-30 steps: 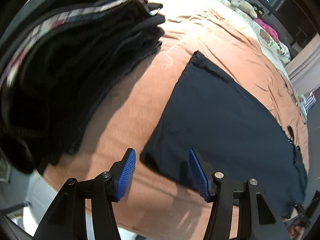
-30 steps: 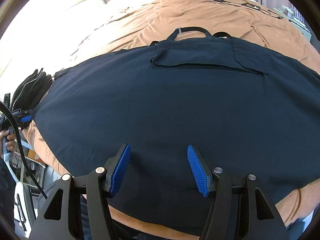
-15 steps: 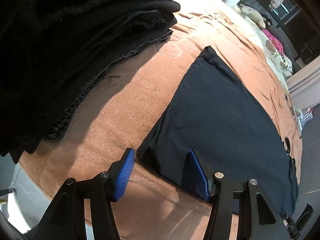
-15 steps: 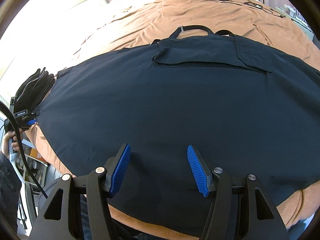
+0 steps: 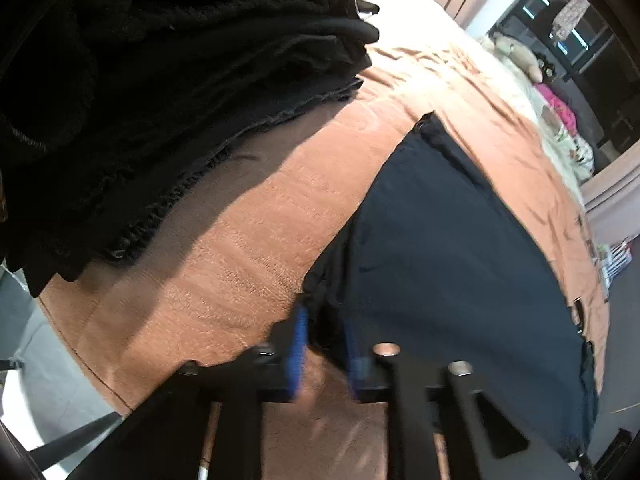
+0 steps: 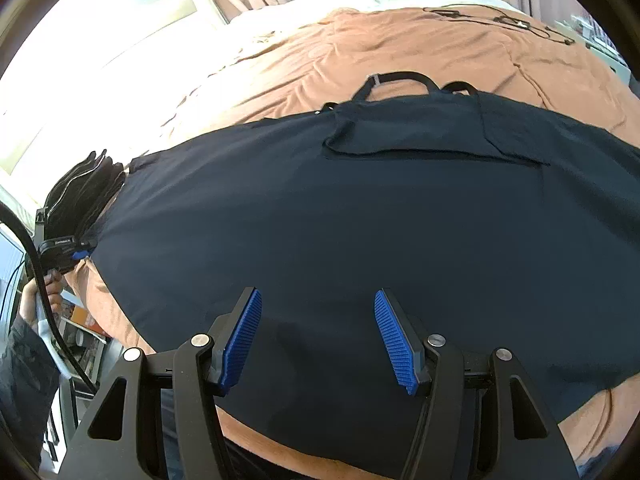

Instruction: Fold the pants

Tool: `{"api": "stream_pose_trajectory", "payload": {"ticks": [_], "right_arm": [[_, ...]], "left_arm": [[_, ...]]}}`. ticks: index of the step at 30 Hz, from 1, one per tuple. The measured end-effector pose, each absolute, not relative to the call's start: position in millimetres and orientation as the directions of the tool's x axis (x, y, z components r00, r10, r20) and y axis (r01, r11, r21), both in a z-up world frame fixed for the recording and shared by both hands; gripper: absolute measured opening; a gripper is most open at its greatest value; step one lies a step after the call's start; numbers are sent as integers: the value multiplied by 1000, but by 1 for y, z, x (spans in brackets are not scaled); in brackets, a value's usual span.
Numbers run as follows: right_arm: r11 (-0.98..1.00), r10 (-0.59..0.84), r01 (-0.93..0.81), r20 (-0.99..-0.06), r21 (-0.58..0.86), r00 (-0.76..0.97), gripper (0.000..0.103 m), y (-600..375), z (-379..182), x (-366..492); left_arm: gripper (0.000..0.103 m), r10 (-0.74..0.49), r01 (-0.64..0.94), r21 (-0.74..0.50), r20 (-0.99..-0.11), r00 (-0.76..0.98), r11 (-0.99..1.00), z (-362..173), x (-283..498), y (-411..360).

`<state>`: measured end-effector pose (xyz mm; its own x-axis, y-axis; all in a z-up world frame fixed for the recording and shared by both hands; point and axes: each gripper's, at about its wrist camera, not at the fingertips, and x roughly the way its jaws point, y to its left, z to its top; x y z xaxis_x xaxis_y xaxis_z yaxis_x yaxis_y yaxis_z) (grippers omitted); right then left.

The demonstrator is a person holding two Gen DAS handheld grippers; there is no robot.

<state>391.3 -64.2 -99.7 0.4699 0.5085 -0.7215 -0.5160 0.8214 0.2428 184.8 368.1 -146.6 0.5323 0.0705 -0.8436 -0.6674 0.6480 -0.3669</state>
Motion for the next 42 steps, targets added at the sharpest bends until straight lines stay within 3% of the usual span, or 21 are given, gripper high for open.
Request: {"api": "stream_pose_trajectory", "payload": {"ticks": [21, 32, 34, 36, 37, 39, 42], "right_arm": [[786, 547, -580, -677, 213, 493, 58, -26, -79, 390], [771, 493, -612, -773, 175, 400, 57, 18, -132, 373], [767, 482, -623, -778, 152, 404, 45, 18, -137, 361], [761, 482, -630, -783, 152, 393, 42, 18, -138, 356], [759, 483, -635, -781, 147, 396, 32, 18, -136, 353], [754, 494, -635, -782, 169, 379, 22, 15, -133, 355], [773, 506, -603, -763, 196, 402, 21, 3, -120, 367]], "left_arm": [[7, 119, -566, -386, -743, 659, 728, -47, 204, 344], [7, 107, -525, -410, -704, 702, 746, -17, 208, 341], [7, 98, -514, -414, -700, 707, 751, -14, 211, 340], [7, 94, -507, -412, -700, 708, 757, -12, 213, 339], [7, 96, -505, -408, -699, 709, 760, -10, 215, 338], [7, 98, -500, -408, -693, 714, 764, -7, 216, 336], [7, 101, -497, -412, -685, 721, 764, -2, 216, 333]]}}
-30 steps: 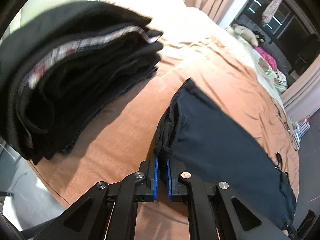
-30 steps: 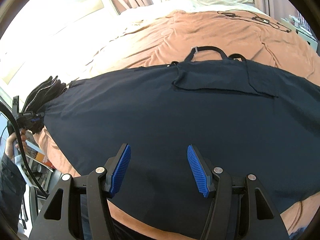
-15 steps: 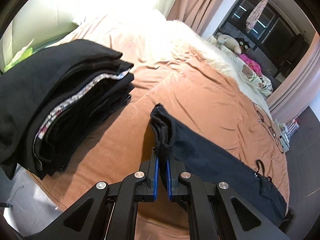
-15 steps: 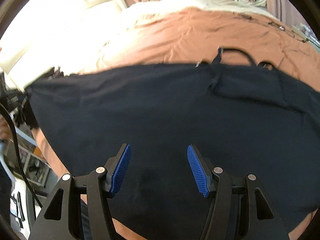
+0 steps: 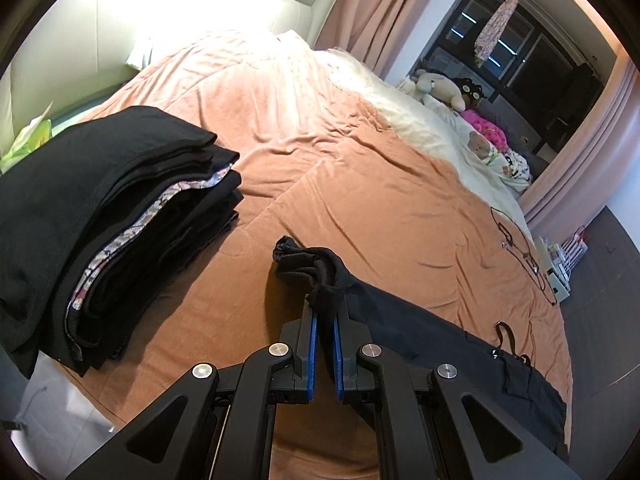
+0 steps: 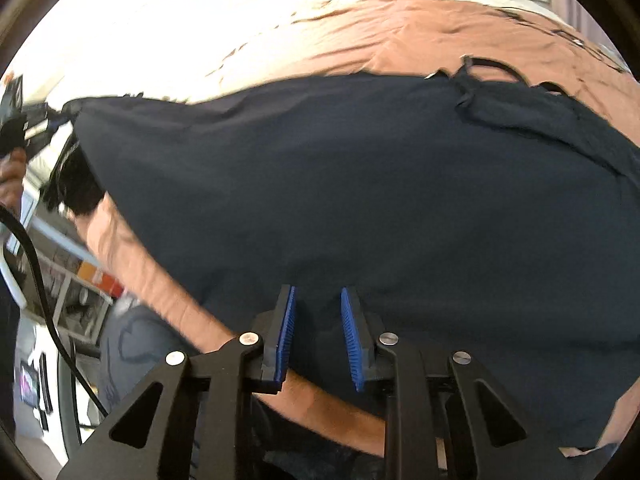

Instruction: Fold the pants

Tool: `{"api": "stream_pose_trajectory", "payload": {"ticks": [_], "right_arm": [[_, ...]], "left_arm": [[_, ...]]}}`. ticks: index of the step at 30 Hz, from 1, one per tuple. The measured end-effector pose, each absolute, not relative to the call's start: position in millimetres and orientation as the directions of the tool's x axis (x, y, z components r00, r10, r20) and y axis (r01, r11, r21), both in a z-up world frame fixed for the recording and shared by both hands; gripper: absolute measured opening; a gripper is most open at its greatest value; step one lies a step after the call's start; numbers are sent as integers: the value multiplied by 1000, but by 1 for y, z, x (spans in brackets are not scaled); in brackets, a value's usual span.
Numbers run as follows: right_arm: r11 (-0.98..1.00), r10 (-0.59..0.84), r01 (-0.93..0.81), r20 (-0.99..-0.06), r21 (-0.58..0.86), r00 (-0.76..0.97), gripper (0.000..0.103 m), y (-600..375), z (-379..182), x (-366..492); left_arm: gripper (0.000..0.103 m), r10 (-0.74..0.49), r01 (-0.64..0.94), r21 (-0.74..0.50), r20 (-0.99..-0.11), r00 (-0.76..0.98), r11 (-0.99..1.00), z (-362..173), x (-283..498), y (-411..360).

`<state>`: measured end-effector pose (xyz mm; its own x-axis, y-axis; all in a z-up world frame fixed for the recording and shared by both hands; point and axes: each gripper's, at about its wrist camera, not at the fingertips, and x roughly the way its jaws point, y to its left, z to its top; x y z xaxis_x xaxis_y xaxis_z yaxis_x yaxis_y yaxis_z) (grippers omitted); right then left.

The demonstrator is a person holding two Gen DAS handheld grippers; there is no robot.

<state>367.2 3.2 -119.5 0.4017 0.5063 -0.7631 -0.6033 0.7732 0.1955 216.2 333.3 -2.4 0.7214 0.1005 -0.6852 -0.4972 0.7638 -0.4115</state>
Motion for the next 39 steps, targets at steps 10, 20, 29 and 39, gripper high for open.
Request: {"api": "stream_pose_trajectory", "payload": {"ticks": [10, 20, 29, 39], "right_arm": [[824, 451, -526, -805, 210, 385, 21, 2, -119, 427], [860, 412, -467, -822, 207, 394, 21, 20, -115, 497], [870, 404, -441, -832, 221, 380, 21, 31, -113, 553], [883, 382, -423, -834, 203, 398, 9, 46, -118, 584]], "left_arm": [[7, 91, -484, -439, -663, 743, 757, 8, 219, 329], [7, 77, -484, -464, -658, 749, 742, 10, 220, 332], [7, 81, -496, -469, -662, 745, 731, 8, 218, 334], [7, 81, -505, -475, -666, 742, 721, 4, 216, 337]]}}
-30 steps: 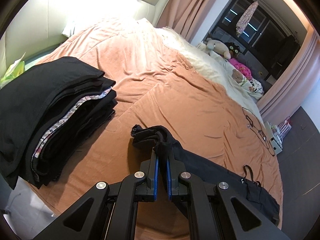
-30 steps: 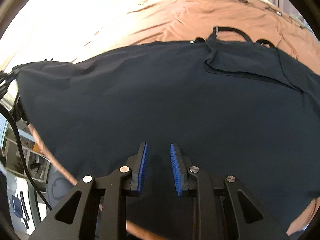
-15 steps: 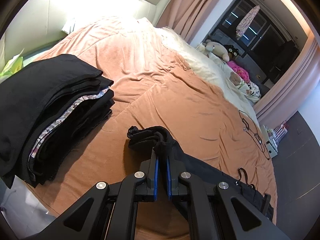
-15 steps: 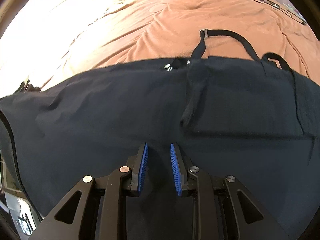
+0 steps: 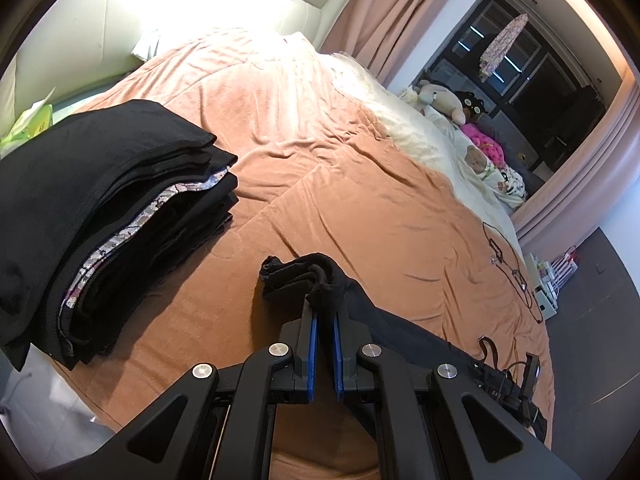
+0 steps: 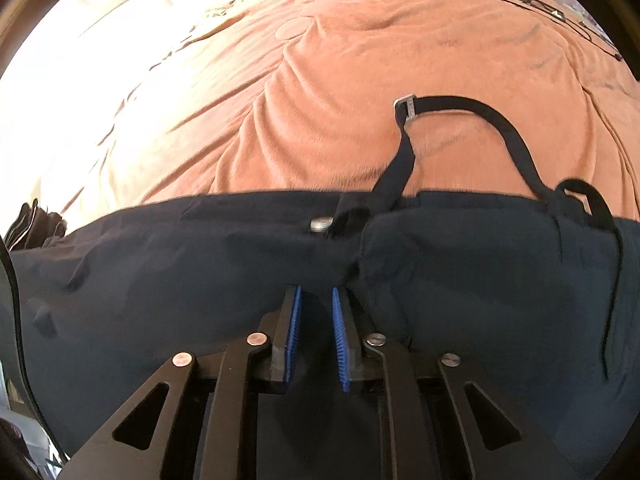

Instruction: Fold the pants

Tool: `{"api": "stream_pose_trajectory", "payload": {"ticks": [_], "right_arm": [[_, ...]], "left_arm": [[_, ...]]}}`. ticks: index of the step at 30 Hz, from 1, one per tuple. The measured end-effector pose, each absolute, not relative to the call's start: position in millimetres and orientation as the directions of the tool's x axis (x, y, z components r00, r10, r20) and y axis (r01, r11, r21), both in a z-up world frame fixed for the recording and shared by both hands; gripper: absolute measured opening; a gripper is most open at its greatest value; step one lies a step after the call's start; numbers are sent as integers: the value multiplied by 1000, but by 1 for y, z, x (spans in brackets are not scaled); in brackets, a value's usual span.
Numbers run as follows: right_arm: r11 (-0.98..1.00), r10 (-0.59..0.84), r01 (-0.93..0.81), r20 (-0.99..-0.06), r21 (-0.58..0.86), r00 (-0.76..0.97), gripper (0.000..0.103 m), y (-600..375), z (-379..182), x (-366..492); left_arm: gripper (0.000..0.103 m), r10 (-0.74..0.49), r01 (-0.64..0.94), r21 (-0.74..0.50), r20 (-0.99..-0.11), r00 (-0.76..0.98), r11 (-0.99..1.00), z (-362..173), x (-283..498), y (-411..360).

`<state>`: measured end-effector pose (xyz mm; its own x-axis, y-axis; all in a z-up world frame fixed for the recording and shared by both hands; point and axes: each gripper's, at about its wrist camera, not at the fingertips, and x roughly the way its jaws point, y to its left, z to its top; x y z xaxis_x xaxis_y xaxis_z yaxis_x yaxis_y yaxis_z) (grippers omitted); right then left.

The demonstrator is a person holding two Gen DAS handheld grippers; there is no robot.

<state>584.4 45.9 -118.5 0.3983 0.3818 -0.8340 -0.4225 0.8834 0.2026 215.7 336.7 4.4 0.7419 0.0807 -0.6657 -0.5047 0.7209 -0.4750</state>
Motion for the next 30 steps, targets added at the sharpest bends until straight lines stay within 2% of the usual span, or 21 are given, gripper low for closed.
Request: {"api": "stream_pose_trajectory", "payload": {"ticks": [8, 10, 18, 20, 23, 24, 25, 27, 30], "right_arm": [[887, 359, -431, -835, 166, 417, 7, 59, -113, 599], [875, 385, -449, -824, 182, 416, 11, 57, -107, 589], [836, 478, -481, -778, 262, 408, 12, 6, -86, 534], [826, 502, -488, -764, 283, 406, 16, -8, -82, 522], [816, 529, -498, -730, 295, 433, 43, -37, -71, 499], [816, 534, -496, -718, 298, 447, 56, -46, -68, 492], [817, 539, -492, -701, 300, 467, 61, -57, -63, 485], [812, 554, -494, -677, 310, 485, 62, -78, -57, 473], [809, 564, -497, -654, 314, 505, 73, -107, -50, 452]], "left_arm": [[7, 73, -492, -495, -647, 759, 717, 11, 216, 336], [7, 68, -478, -499, -637, 768, 723, 17, 218, 332], [7, 34, -395, -481, -601, 798, 783, 54, 238, 302], [7, 26, -371, -467, -594, 804, 802, 65, 245, 292], [7, 10, -334, -453, -581, 814, 827, 80, 255, 273], [7, 4, -319, -447, -576, 817, 836, 87, 259, 265], [7, -2, -306, -441, -573, 820, 843, 92, 263, 258], [7, -12, -286, -431, -569, 822, 856, 101, 268, 246], [7, -28, -250, -415, -560, 828, 875, 116, 279, 225]]}}
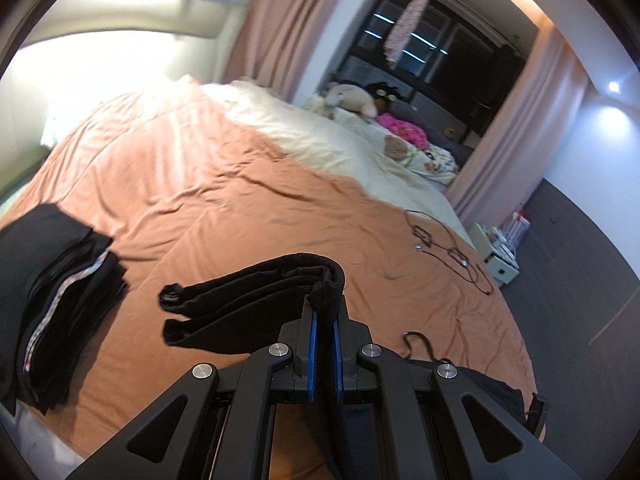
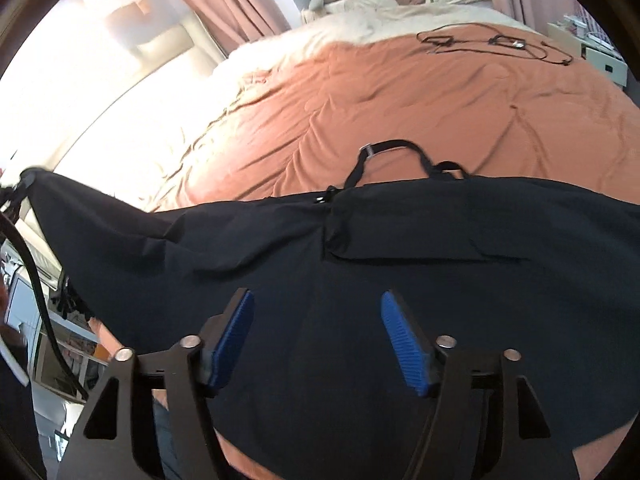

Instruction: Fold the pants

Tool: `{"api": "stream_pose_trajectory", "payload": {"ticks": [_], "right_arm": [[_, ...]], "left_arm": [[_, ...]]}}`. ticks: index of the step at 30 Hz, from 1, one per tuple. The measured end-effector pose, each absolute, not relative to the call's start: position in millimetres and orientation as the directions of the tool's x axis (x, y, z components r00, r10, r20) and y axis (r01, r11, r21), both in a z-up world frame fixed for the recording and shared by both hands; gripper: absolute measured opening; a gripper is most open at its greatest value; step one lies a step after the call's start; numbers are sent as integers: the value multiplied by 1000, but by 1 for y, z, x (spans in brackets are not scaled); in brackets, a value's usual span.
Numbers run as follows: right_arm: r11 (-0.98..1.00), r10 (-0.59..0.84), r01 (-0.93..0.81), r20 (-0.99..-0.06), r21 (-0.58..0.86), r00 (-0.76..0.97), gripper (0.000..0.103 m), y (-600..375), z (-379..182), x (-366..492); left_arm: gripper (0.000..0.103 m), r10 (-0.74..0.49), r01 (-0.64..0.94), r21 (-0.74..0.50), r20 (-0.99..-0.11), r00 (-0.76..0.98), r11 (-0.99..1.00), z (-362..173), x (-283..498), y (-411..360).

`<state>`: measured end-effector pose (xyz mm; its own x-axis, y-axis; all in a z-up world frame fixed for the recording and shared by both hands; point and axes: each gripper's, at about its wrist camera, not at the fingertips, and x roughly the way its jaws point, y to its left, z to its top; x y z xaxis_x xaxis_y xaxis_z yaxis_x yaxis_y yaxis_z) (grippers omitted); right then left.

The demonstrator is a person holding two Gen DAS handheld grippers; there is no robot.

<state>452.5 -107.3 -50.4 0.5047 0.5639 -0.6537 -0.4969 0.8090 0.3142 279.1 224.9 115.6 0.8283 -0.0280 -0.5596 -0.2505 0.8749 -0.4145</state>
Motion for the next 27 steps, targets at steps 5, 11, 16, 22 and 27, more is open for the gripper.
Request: {"api": "stream_pose_trajectory", "payload": {"ticks": [5, 11, 16, 22, 27], "right_arm": [[818, 563, -479, -618, 319, 549, 78, -157, -38, 421], [833, 552, -423, -576, 355, 603, 78, -221, -23, 390], [843, 535, -373, -543, 387, 647, 78, -268, -19, 371], [852, 510, -317, -520, 417, 685, 78, -309, -24, 350], [858, 481, -263, -513, 441, 711, 78, -346, -30, 336]], "left_arm": [[7, -68, -179, -385, -549, 833, 906, 138, 299, 187], [7, -126, -78, -343, -535, 835, 936, 170, 328, 133], [7, -183, 17, -302, -530, 828, 953, 192, 354, 78], [7, -250, 106, -283, -541, 803, 953, 198, 382, 16], [7, -302, 163, -280, -575, 760, 946, 188, 414, -40]]}}
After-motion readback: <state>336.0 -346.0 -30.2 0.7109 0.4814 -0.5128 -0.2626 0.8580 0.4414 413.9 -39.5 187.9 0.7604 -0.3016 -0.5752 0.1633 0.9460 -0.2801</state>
